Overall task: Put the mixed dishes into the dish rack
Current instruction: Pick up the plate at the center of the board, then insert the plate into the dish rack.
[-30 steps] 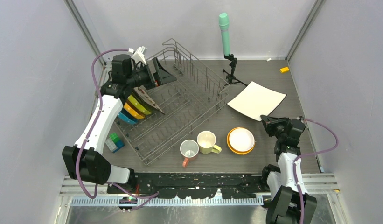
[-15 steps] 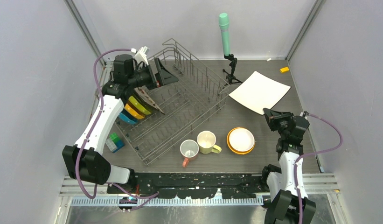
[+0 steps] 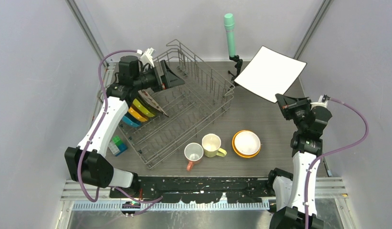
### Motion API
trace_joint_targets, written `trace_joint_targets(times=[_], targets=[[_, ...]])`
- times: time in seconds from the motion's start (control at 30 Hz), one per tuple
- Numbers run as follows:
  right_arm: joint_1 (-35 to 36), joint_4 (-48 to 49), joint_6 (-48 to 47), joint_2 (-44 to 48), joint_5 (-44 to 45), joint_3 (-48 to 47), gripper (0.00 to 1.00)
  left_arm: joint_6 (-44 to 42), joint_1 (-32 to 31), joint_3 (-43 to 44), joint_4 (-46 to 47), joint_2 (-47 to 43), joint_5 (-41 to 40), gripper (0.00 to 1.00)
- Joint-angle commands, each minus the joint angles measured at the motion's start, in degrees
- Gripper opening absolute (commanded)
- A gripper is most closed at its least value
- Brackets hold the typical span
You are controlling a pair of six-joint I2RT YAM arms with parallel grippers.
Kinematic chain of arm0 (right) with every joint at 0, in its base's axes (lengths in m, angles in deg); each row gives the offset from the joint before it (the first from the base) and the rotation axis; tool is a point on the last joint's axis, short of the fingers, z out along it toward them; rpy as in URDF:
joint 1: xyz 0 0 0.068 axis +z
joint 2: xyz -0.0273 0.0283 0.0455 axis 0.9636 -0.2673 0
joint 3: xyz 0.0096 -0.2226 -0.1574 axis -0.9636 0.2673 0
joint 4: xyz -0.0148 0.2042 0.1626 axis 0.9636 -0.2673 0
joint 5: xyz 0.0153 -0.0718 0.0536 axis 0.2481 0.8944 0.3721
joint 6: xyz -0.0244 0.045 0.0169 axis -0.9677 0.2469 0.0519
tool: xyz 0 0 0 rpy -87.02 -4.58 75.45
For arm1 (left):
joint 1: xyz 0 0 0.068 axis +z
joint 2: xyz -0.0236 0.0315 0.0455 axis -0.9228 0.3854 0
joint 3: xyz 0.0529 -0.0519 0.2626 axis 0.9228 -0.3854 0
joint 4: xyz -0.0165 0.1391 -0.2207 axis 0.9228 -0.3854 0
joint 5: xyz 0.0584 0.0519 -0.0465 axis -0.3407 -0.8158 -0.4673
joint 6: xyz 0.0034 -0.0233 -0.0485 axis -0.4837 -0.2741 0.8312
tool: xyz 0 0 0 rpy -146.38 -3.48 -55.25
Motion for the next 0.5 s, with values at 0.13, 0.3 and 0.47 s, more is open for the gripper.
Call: trace_joint_targets(times=[0.13, 0.3, 0.47], targets=[[0.0, 11.1, 0.5, 2.4, -4.5, -10.1, 0.0, 0.7, -0.3, 1.8, 2.8, 0.1, 1.1, 1.0], [0.3, 12.0, 1.9, 2.2, -6.0, -10.8, 0.0, 0.8, -0.7, 2.2, 3.0, 0.6, 1.2, 1.0], [1.4, 13.3, 3.6, 1.9, -7.6, -10.0, 0.0, 5.5, -2.5, 1.3, 9.4, 1.6, 3.2, 1.0]])
